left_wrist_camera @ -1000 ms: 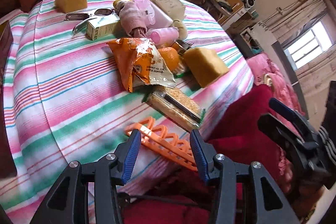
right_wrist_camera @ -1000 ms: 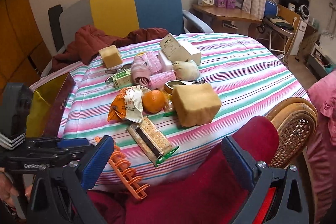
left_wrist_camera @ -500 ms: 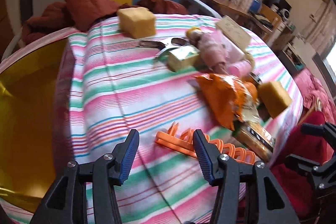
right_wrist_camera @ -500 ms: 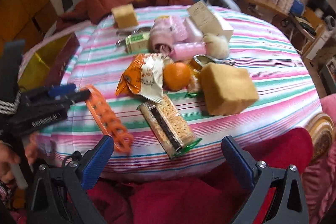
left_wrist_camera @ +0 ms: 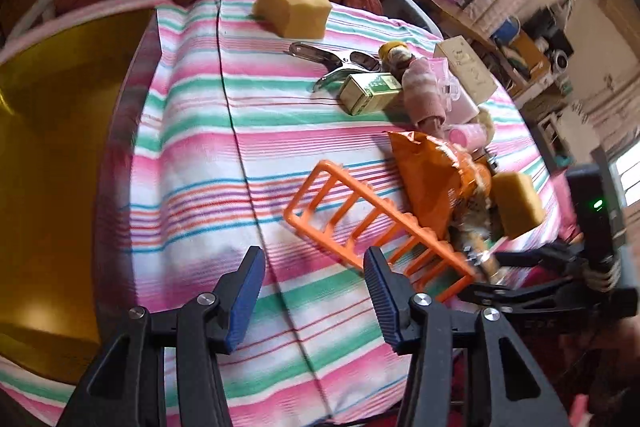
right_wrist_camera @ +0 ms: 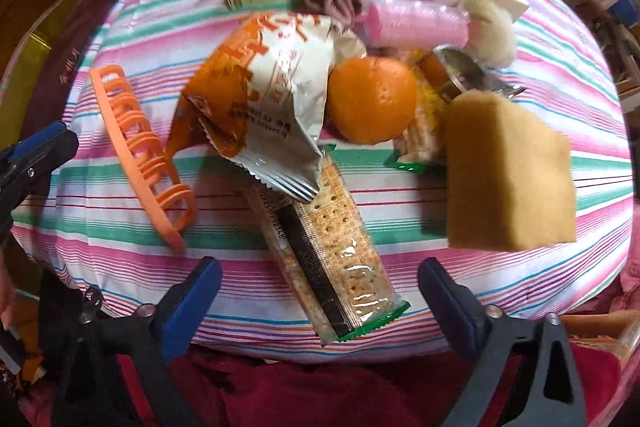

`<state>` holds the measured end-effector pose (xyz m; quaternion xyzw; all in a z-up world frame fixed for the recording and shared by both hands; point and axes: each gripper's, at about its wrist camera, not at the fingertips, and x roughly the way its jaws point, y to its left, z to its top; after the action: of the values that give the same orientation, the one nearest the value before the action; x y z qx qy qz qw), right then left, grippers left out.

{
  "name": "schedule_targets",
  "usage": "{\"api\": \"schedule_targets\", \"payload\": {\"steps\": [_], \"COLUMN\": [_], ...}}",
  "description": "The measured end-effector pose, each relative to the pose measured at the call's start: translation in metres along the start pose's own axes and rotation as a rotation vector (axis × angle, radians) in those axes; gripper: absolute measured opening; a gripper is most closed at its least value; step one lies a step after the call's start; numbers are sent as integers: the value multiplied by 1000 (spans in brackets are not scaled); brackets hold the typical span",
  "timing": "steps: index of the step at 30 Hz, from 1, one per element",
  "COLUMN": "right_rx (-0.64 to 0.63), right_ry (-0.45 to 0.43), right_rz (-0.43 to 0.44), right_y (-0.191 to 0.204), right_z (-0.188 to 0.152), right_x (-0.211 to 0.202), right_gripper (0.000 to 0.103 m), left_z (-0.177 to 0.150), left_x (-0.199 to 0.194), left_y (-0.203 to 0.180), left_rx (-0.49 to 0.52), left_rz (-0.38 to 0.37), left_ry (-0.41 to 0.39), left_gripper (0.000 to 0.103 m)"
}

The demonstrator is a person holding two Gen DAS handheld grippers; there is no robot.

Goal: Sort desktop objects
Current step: 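Grasp the orange plastic rack with the left tool while the right tool grasps the cracker packet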

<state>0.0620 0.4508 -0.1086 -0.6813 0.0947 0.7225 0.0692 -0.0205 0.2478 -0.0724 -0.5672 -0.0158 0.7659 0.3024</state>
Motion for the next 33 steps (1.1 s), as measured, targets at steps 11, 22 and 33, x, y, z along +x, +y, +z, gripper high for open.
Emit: {"api": "schedule_targets", "payload": {"steps": [11, 22, 33], "right_rx": [33, 57, 85], "right_ry": [-80, -241, -235], "right_rz": [261, 186, 210], "right_y": [14, 17, 7], "right_z": [-2, 2, 5], "right_x": [-1, -13, -11], "right_gripper": [47, 46, 46], "left_z": [5, 20, 36], "left_x": [19, 36, 48], "left_y": [-14, -14, -48], "left_rx": [-17, -38, 29], "left_rz": [-22, 85, 201], "left_ry": [57, 77, 23], "left_gripper": [51, 53, 56]}}
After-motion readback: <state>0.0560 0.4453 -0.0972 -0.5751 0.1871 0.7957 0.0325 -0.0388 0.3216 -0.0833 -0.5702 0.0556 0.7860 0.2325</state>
